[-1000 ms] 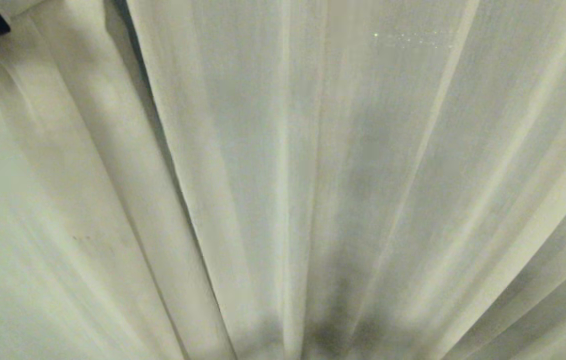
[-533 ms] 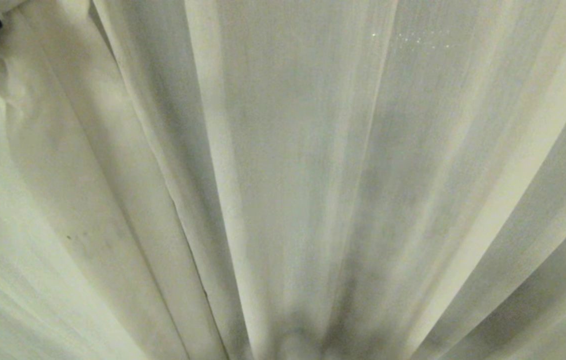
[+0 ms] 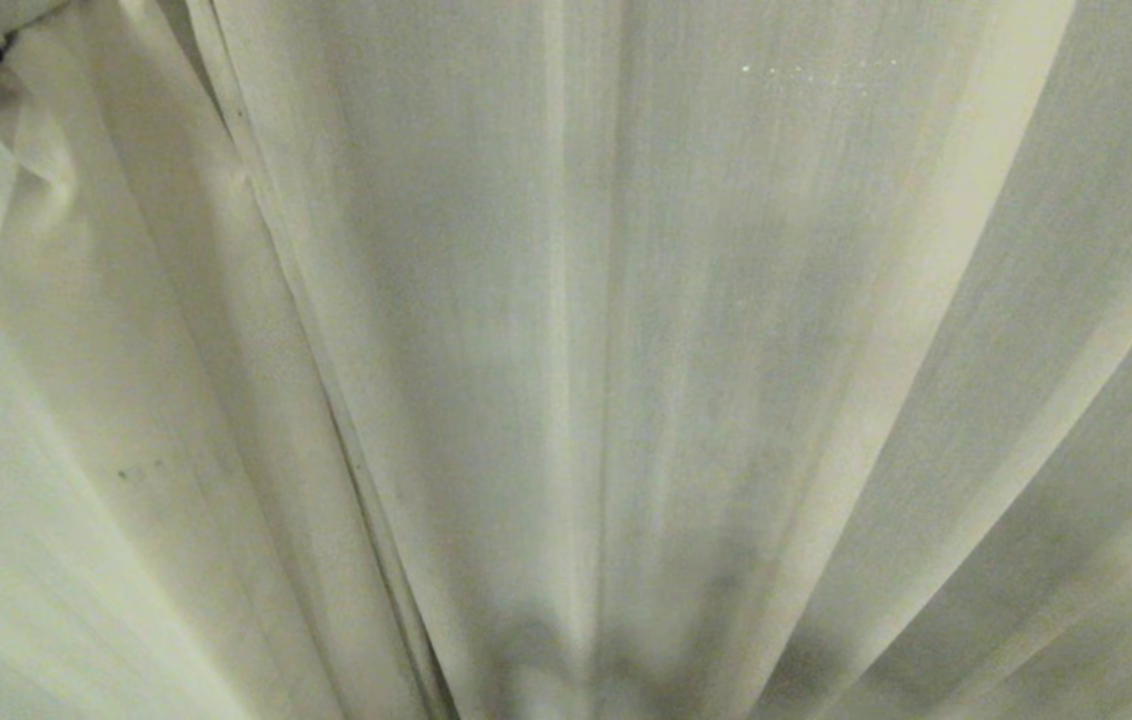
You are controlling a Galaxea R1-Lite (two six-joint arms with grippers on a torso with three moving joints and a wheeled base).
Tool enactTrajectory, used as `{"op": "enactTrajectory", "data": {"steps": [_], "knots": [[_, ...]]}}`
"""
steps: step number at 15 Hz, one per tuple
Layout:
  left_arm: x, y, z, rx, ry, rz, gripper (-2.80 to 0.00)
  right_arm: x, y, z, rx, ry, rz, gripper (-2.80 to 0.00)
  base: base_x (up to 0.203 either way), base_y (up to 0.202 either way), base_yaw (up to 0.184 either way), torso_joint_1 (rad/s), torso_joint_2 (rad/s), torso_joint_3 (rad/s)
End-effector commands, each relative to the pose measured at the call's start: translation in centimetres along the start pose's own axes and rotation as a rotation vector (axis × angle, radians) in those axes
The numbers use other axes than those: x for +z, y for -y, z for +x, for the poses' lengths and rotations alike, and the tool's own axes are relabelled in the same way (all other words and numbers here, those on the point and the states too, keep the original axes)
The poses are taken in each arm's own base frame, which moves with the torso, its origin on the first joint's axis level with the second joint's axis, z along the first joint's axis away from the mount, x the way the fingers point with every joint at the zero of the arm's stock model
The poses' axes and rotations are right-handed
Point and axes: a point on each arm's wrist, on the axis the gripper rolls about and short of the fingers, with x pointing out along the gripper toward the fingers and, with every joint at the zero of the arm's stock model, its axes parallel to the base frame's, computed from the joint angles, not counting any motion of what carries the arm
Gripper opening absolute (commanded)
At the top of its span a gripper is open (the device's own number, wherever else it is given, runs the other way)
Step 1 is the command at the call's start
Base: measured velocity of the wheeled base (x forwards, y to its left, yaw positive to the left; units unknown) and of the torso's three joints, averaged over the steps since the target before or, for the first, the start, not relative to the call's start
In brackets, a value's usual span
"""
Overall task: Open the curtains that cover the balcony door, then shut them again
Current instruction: Close the inner curtains on both sides
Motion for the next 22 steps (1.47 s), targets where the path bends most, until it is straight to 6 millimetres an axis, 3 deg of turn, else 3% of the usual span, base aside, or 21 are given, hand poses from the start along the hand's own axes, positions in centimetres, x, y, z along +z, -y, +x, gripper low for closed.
{"op": "enactTrajectory", "data": {"steps": [1,9,22], "knots": [[0.17,0.16,-0.37,-0.004,0.011,0.001,-2.80,0.01,0.00,0.00,0.000,0.001,0.000,-2.80,0.000,-0.181,0.006,0.012,0.00,-0.001],[0.17,0.27,-0.88,-0.001,0.014,0.000,-2.80,0.01,0.00,0.00,0.000,0.001,0.000,-2.80,0.000,-0.177,0.001,0.001,0.00,0.003],[0.09,0.55,-0.97,-0.023,0.009,-0.015,-2.80,0.01,0.00,0.00,0.000,0.001,0.000,-2.80,0.000,0.000,0.000,0.000,0.00,0.000]]}}
